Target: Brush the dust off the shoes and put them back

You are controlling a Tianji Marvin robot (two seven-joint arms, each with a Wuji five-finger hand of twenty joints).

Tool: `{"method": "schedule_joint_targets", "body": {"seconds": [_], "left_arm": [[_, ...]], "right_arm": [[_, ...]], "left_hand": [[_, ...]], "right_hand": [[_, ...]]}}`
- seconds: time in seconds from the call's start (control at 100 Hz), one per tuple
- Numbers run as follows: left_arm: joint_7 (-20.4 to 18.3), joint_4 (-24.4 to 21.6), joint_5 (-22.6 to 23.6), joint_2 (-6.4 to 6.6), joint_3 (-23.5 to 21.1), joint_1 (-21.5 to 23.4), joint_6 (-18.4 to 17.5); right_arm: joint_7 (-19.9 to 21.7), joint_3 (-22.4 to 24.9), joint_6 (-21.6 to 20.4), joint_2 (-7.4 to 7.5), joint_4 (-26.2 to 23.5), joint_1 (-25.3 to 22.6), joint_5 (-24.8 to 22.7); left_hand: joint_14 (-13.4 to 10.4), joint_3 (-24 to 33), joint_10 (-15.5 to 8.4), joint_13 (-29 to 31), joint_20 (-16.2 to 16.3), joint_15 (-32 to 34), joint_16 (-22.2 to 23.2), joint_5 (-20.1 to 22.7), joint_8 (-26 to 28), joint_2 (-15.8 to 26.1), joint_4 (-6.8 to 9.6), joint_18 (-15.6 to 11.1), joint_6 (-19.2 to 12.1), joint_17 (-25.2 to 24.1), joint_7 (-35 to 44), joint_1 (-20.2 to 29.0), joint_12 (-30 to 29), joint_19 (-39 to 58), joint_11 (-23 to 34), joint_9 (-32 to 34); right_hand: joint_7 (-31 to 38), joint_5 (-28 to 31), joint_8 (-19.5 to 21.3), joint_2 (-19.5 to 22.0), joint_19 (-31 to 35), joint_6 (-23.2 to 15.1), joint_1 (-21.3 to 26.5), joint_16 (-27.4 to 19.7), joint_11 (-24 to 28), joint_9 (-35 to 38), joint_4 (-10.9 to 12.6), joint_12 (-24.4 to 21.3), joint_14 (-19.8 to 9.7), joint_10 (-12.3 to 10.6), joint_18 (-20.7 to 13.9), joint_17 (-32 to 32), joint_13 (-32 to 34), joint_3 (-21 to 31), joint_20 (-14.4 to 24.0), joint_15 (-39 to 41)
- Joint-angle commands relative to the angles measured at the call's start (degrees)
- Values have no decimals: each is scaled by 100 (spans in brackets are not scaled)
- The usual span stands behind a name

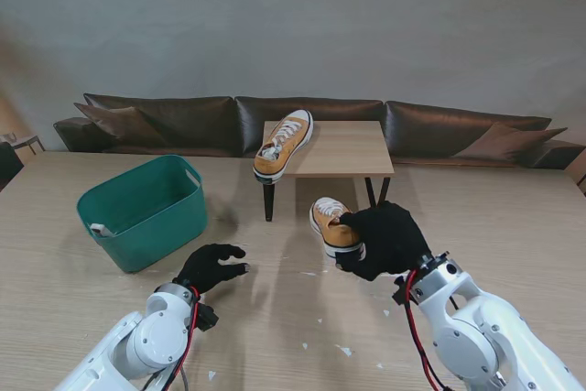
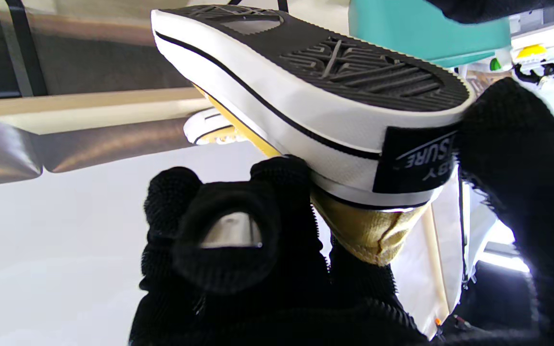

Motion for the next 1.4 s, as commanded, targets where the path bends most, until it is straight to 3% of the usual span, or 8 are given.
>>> {"method": "schedule_joint_targets", "body": {"seconds": [0.0, 0.25, 0.61, 0.97, 1.39], "left_arm": [[-115, -24, -3, -20, -3, 5, 39], [-161, 7, -15, -13, 9, -25, 58], [-215, 109, -46, -7, 28, -104, -9], [-346, -28, 22, 35, -6, -119, -33], [-519, -98, 52, 77, -27, -189, -42]], "right_arm": [[56, 31, 84, -46, -234, 110, 3], [205, 34, 497, -88, -518, 349, 215], [293, -187, 1022, -91, -547, 893, -19], [-254, -1021, 1633, -87, 253, 1617, -790], [-717, -2273, 2681, -185, 1556, 2817, -1017]], "left_hand": [[-45, 37, -17, -23, 102, -12, 74, 40, 23, 123, 229, -185, 2, -56, -51, 103, -15, -173, -9, -129], [-48, 31, -20, -30, 102, -23, 72, 37, 20, 124, 230, -189, -11, -65, -52, 102, -29, -174, -7, -132], [-43, 28, -35, -23, 103, -25, 73, 43, 18, 122, 229, -187, -23, -61, -47, 102, -35, -171, -3, -128], [-80, 20, -95, -8, 102, -25, 71, 30, 15, 124, 227, -181, -31, -45, -51, 99, -36, -167, 0, -112], [-121, 2, -132, -10, 94, -34, 65, 46, 19, 131, 229, -189, -44, -40, -42, 109, -36, -169, 1, -101]], "right_hand": [[1698, 819, 638, 360, 11, 520, 1005, 78, 142, 337, 442, 73, -634, -1076, -23, 1349, 40, 735, 128, -43], [1695, 821, 644, 363, -16, 518, 1033, 80, 127, 334, 451, 88, -577, -1041, 8, 1342, 37, 718, 170, -50], [1688, 823, 652, 370, -66, 519, 1033, 73, 107, 338, 468, 104, -573, -1027, 26, 1301, 37, 697, 216, -72], [1676, 807, 650, 415, -121, 528, 1019, 51, 109, 301, 464, 135, -583, -1038, 49, 1254, 40, 694, 220, -101], [1664, 748, 669, 479, -96, 554, 1021, 29, 156, 247, 480, 124, -572, -1032, 54, 1218, 40, 684, 205, -97]]}}
